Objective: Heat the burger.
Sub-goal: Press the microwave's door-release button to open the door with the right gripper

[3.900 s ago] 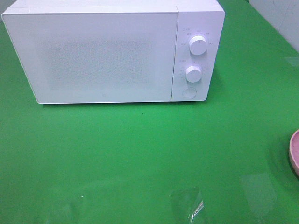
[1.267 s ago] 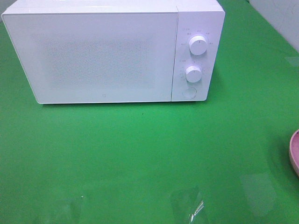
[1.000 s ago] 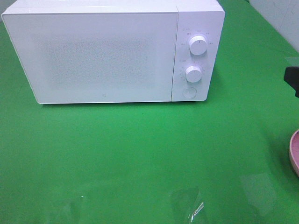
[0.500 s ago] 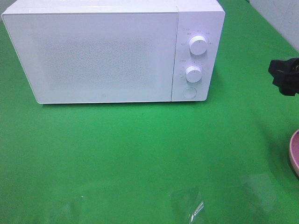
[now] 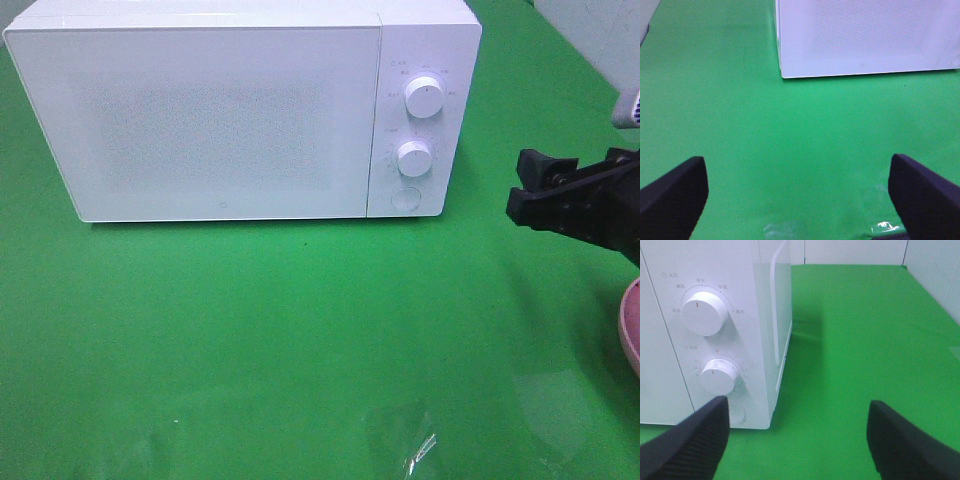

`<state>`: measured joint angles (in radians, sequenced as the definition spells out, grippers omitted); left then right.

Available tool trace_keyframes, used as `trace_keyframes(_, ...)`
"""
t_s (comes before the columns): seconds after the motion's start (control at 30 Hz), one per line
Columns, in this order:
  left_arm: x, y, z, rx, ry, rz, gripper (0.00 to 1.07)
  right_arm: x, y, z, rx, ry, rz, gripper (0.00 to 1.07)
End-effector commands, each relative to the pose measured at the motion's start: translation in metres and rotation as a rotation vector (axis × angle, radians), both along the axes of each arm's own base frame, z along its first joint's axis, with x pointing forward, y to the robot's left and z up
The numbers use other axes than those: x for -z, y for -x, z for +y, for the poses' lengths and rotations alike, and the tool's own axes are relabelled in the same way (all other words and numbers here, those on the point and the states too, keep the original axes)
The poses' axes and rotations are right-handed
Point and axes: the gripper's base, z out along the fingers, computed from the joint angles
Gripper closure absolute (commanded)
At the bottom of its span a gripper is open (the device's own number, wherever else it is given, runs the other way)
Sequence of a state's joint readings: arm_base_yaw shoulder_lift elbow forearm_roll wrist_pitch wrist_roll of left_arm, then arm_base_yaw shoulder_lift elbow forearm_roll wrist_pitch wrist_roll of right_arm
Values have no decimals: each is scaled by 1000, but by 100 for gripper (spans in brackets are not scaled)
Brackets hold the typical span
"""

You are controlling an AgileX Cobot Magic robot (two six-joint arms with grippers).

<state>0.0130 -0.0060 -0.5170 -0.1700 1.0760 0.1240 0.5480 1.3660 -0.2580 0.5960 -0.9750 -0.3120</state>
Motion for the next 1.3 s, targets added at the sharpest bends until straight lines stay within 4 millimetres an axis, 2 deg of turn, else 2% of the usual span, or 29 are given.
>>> trace_keyframes(0.03,0,0,-1,3,8,-3,17,3,2,9,46,26,-66,34)
trace_keyframes(0.2,0,0,-1,3,8,-3,17,12,5,22,25,52,-70,34)
trace_keyframes(0.33,0,0,-1,3,8,-3,17,23,5,41,23,57,-32,34)
trace_keyframes(0.5,0,0,-1,3,8,-3,17,29,2,50,2,71,-22,34)
trace_keyframes(0.67,0,0,-1,3,8,-3,17,32,1,52,-1,68,-19,34)
trace_keyframes(0.93,0,0,-1,3,8,-3,17,31,1,58,-48,-61,-36,34)
trace_keyframes(1.13,0,0,-1,3,8,-3,17,31,1,57,-44,-82,-35,35)
trace_keyframes(1.2,0,0,-1,3,8,-3,17,31,1,57,-39,-126,-30,36)
trace_keyframes(1.3,0,0,-1,3,8,-3,17,31,1,57,-22,-302,-9,43)
